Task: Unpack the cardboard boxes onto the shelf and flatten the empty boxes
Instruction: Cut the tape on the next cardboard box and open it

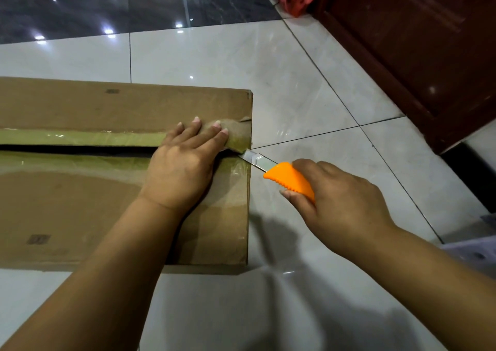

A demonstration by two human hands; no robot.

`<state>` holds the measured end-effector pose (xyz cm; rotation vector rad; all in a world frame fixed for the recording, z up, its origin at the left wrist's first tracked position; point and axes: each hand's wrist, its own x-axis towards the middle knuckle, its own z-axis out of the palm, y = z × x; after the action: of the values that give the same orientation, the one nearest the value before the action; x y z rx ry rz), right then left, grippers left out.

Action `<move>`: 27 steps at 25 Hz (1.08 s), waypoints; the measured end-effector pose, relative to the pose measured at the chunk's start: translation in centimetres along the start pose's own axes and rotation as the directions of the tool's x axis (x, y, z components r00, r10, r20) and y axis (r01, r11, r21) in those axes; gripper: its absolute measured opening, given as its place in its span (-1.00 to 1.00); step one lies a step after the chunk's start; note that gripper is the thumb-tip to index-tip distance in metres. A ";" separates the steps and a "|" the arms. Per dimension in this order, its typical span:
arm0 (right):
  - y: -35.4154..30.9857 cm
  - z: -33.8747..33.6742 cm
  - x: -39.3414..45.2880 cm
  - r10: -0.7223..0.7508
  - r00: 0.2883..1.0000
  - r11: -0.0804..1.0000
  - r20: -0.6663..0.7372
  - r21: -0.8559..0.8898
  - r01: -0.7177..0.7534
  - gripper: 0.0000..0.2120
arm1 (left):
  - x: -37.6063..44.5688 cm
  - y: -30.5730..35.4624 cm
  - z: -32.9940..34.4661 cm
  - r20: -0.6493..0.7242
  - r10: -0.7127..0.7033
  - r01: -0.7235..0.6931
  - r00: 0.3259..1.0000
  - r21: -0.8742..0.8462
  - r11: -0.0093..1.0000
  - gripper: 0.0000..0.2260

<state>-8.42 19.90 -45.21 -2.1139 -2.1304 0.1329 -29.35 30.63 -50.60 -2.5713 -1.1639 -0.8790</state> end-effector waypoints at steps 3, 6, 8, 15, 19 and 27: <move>-0.2 -0.2 0.4 0.009 0.999 1.000 0.044 0.003 -0.009 -0.58 | 0.3 0.2 -0.3 -0.055 -0.019 0.019 0.998 -0.010 1.000 -0.73; 0.1 -0.6 0.2 0.029 0.995 0.999 0.096 0.041 -0.033 -0.57 | 0.6 0.3 -0.4 -0.123 -0.053 0.049 0.991 -0.040 0.998 -0.77; 0.2 -0.7 0.1 0.035 0.994 0.998 0.106 0.054 -0.041 -0.56 | 0.7 0.2 -0.2 -0.118 -0.048 0.042 0.992 -0.057 0.998 -0.77; -0.4 -0.9 0.4 0.070 0.988 0.996 0.134 0.048 -0.077 -0.59 | 0.4 0.4 -0.3 -0.031 -0.142 0.136 0.989 -0.154 0.979 -0.78; -0.2 -1.3 0.0 0.080 0.983 0.994 0.167 0.060 -0.091 -0.60 | 0.3 0.5 -1.1 0.090 -0.300 0.312 0.950 -0.354 0.882 -0.84; -0.5 -1.4 0.3 0.155 0.975 0.962 0.161 0.201 -0.186 -0.66 | -0.3 1.1 -2.1 0.048 -0.316 0.318 0.948 -0.243 0.916 -0.96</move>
<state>-8.73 20.11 -43.75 -2.2129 -1.8998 0.5262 -29.67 28.89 -48.98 -2.6169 -1.6002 -1.1501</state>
